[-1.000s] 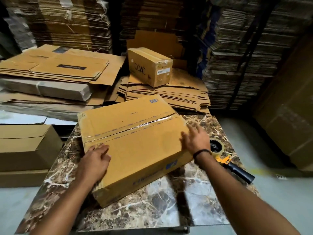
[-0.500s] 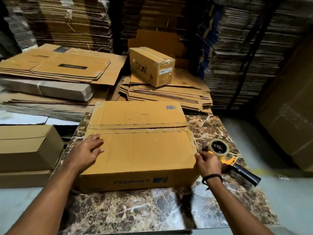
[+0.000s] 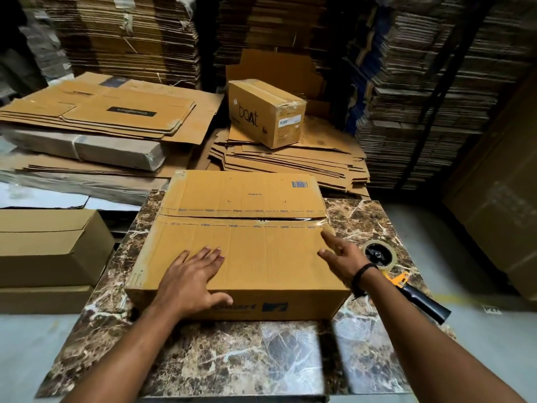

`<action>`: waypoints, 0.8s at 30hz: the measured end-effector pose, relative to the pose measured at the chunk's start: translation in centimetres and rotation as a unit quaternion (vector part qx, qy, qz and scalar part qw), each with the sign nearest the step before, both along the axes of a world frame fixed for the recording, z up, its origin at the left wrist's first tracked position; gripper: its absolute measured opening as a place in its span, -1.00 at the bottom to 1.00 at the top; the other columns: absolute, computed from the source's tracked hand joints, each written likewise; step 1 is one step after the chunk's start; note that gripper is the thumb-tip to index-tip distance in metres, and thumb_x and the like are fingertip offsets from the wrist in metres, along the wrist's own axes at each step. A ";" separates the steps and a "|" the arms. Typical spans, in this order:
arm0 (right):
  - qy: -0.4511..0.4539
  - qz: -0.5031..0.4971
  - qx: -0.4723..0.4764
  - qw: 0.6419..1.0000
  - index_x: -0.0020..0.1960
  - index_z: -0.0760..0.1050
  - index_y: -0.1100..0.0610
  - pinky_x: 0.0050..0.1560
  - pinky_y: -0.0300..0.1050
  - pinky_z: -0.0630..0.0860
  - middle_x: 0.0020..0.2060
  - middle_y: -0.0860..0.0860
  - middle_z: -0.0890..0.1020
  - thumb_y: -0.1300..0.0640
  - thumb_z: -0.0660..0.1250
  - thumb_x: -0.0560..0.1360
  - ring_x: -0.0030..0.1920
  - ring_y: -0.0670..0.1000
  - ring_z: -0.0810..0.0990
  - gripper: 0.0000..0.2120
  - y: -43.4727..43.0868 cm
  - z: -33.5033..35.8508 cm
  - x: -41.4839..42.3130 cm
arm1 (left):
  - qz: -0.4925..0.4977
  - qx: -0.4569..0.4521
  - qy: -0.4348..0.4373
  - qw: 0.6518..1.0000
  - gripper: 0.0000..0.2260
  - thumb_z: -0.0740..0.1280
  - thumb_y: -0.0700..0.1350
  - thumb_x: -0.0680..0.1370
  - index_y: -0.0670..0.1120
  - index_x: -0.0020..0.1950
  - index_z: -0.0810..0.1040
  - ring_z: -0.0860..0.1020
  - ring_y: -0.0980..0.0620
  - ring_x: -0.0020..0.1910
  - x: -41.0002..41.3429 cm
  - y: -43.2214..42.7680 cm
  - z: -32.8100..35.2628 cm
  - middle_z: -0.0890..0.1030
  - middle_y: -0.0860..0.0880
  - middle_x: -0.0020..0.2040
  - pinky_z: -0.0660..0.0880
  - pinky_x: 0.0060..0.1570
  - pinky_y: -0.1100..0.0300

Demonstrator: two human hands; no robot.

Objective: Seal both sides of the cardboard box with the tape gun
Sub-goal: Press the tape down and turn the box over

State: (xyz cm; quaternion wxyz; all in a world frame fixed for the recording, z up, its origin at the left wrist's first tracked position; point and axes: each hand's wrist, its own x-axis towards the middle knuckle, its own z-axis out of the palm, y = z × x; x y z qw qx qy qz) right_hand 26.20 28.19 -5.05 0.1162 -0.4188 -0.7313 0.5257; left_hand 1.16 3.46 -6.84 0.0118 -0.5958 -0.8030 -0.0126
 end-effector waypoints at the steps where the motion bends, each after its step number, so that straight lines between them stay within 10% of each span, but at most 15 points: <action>1: 0.003 -0.006 0.012 1.000 0.47 0.23 0.10 0.39 -0.05 0.23 0.46 0.06 0.30 0.22 0.34 0.52 0.46 0.03 0.24 -0.43 -0.2 0.0 0.0 | -0.012 0.016 0.002 1.000 -0.06 -0.08 0.59 0.29 -0.02 0.42 0.32 0.28 0.04 0.42 -0.4 -0.1 0.0 0.28 0.06 0.43 0.14 0.37 -0.03; 4: -0.005 -0.041 0.034 0.999 0.47 0.23 0.16 0.39 -0.02 0.24 0.44 0.08 0.31 0.22 0.33 0.53 0.45 0.06 0.27 -0.45 -2.3 0.2 -0.3 | -0.039 0.065 -0.002 0.997 -0.23 -0.03 0.51 0.40 -0.04 0.23 0.55 0.51 0.00 0.23 -2.1 -0.6 0.0 0.55 0.03 0.23 0.36 0.21 -0.07; 10: -0.022 -0.172 0.029 0.984 0.51 0.13 0.10 -0.07 -0.14 0.60 0.42 0.05 0.34 0.14 0.28 0.56 0.25 0.09 0.52 -0.43 -10.7 -0.9 -1.8 | -0.009 0.133 -0.064 0.989 -0.39 0.09 0.41 0.44 0.06 0.33 0.41 0.35 0.12 0.33 -6.6 -2.5 -0.7 0.40 0.15 0.32 0.21 0.35 -0.05; 17: -0.031 -0.157 0.091 0.983 0.48 0.22 -0.08 0.21 -0.01 0.47 0.42 0.01 0.37 -0.10 0.27 0.53 0.34 0.04 0.44 -0.45 -11.9 -1.9 -1.5 | 0.111 0.173 -0.240 0.949 -0.54 0.48 -0.15 0.39 0.15 0.22 0.47 0.11 0.14 0.44 -4.5 -1.8 -0.7 0.30 0.15 0.39 -0.19 0.42 -0.17; 24: -0.059 -0.091 0.085 0.990 0.52 0.09 -0.07 0.32 0.07 0.39 0.48 0.08 0.27 -0.12 0.32 0.50 0.39 0.12 0.37 -0.32 -5.9 -1.1 -1.4 | 0.156 0.264 -0.331 0.892 -0.82 0.43 -0.04 0.45 0.06 0.04 0.62 0.05 0.13 0.48 7.1 1.9 -1.8 0.28 0.15 0.40 -0.27 0.32 -0.34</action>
